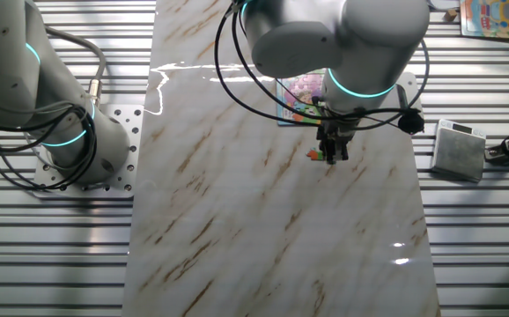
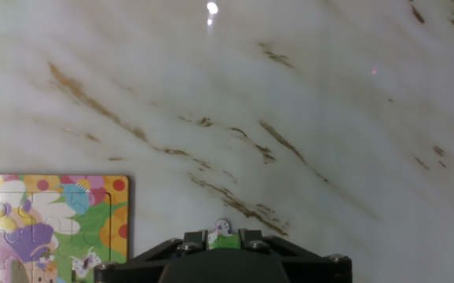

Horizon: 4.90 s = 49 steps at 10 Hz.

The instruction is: Assemble one piece of a puzzle

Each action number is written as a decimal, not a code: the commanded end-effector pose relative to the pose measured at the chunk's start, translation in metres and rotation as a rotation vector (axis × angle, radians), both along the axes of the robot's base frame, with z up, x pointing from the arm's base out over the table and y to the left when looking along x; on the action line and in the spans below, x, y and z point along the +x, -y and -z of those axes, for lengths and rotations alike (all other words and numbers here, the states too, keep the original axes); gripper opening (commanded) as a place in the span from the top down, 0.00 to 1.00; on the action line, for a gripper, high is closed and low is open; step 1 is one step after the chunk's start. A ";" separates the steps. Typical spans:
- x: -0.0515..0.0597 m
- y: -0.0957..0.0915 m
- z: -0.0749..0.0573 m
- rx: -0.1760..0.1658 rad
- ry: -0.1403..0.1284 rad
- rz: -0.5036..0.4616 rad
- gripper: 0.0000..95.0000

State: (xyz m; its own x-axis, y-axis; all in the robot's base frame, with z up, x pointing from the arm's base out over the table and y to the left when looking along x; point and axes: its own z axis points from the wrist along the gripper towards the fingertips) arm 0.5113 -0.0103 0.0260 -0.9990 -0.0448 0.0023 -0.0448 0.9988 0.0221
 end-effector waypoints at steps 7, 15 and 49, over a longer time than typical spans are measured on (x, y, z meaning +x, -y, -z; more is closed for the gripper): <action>0.001 0.000 0.000 0.002 0.011 0.008 0.60; -0.007 -0.001 0.005 0.005 0.008 0.069 0.60; -0.005 -0.002 0.022 -0.024 0.005 0.049 1.00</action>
State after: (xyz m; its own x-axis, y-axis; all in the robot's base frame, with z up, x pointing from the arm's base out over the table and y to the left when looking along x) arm 0.5067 -0.0090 0.0063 -1.0000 0.0053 -0.0054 0.0054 0.9999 -0.0117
